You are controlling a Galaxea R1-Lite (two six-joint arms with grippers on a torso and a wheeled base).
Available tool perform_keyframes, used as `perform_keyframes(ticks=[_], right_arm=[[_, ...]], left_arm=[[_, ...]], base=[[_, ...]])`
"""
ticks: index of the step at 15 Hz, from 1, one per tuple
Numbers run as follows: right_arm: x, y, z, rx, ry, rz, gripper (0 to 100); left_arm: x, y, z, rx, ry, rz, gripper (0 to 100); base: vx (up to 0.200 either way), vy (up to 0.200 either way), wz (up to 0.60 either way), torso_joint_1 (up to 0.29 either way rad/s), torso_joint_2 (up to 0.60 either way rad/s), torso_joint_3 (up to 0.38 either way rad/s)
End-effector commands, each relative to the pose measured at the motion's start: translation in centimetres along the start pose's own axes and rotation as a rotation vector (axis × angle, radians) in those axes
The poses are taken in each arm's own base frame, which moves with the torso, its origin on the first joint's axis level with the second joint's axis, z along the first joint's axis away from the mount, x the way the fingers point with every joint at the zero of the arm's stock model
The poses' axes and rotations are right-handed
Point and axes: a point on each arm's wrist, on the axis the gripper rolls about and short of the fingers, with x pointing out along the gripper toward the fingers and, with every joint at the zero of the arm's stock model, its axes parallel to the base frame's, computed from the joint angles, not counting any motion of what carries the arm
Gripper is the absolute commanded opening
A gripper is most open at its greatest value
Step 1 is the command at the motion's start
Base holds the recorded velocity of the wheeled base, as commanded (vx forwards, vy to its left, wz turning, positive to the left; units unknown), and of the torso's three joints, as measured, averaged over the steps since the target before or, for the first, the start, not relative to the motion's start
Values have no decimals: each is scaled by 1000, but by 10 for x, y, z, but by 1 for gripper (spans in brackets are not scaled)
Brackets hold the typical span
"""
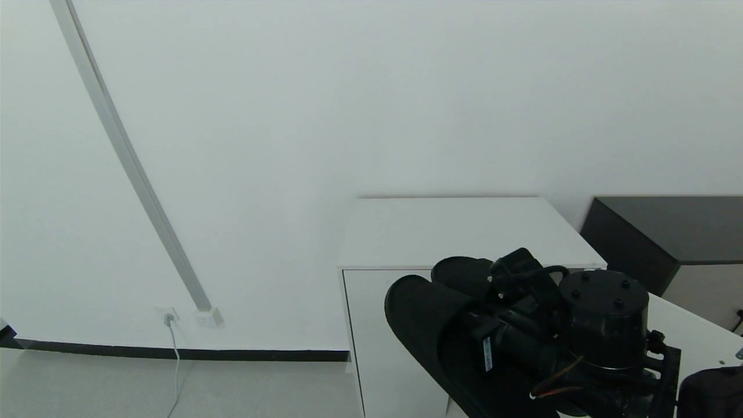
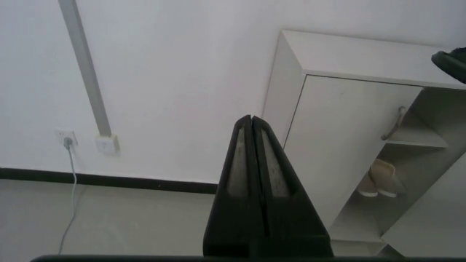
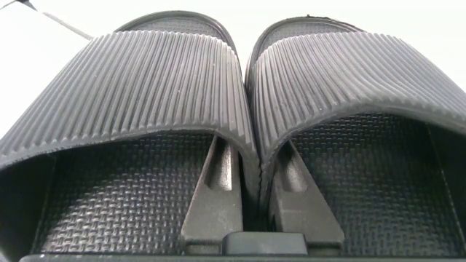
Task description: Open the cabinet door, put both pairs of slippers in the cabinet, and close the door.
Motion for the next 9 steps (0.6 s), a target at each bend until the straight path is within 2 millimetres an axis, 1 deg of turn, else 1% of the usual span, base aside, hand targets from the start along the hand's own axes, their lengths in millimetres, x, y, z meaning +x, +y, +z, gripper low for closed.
perform_keyframes(ticks=[1,4,9], right_arm=[[3,-6,0,6,-4,-23,0],[3,-8,-5,3,10,-27,0],[3,-8,-4,6,-4,-26,0]], left_arm=[[0,0,0,0,-1,0,0],[0,0,0,1,0,0,0],[0,0,0,3,0,0,0]], base=[[0,0,0,0,0,0],[0,0,0,0,0,0],[0,-200,0,4,4,3]])
